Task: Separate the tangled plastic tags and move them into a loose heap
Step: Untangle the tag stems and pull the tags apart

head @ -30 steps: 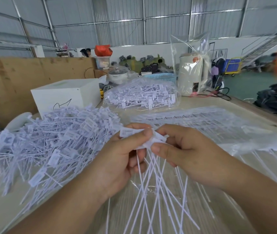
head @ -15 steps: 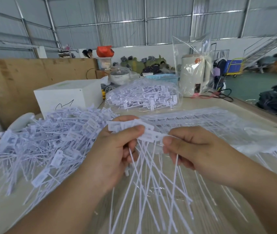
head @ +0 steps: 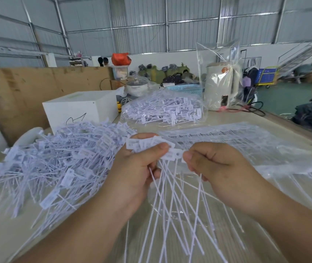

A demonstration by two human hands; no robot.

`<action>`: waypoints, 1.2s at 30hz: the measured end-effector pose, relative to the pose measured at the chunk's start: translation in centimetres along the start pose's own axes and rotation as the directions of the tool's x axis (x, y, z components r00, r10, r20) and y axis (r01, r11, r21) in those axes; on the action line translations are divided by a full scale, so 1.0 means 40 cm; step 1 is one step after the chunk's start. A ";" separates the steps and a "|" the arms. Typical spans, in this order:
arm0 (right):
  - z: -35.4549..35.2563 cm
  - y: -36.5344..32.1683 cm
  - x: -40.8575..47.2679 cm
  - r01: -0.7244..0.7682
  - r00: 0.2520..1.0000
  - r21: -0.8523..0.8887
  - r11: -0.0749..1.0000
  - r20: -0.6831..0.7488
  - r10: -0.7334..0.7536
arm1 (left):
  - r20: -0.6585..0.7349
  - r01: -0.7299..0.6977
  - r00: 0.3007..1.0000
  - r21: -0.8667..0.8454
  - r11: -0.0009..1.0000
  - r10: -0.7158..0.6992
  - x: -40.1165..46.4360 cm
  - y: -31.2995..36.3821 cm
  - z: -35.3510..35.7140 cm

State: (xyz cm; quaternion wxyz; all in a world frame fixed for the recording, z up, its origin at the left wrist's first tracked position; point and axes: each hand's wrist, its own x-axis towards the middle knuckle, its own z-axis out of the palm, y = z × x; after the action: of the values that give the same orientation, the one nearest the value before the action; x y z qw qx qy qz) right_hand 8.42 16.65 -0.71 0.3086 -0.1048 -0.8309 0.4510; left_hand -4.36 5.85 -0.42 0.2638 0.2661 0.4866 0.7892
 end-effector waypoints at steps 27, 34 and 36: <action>0.037 0.008 -0.001 -0.179 0.984 0.261 0.949 0.044 0.173 | 0.169 0.061 0.983 0.081 0.995 -0.075 -0.019 -0.023 -0.004; 0.057 0.004 -0.006 -0.131 0.991 0.383 0.914 0.048 0.122 | 0.391 0.156 0.909 0.009 0.988 -0.147 -0.022 -0.025 -0.015; 0.063 0.003 -0.010 -0.145 0.989 0.428 0.892 0.078 0.124 | 0.461 0.195 0.870 0.005 0.981 -0.175 -0.027 -0.022 -0.015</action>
State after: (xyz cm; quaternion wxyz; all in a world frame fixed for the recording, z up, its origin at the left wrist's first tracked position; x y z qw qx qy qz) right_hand 7.20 14.84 -1.99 0.2721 -0.0799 -0.7080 0.6468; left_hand -3.84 5.08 -1.64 0.4512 0.3919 0.4171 0.6847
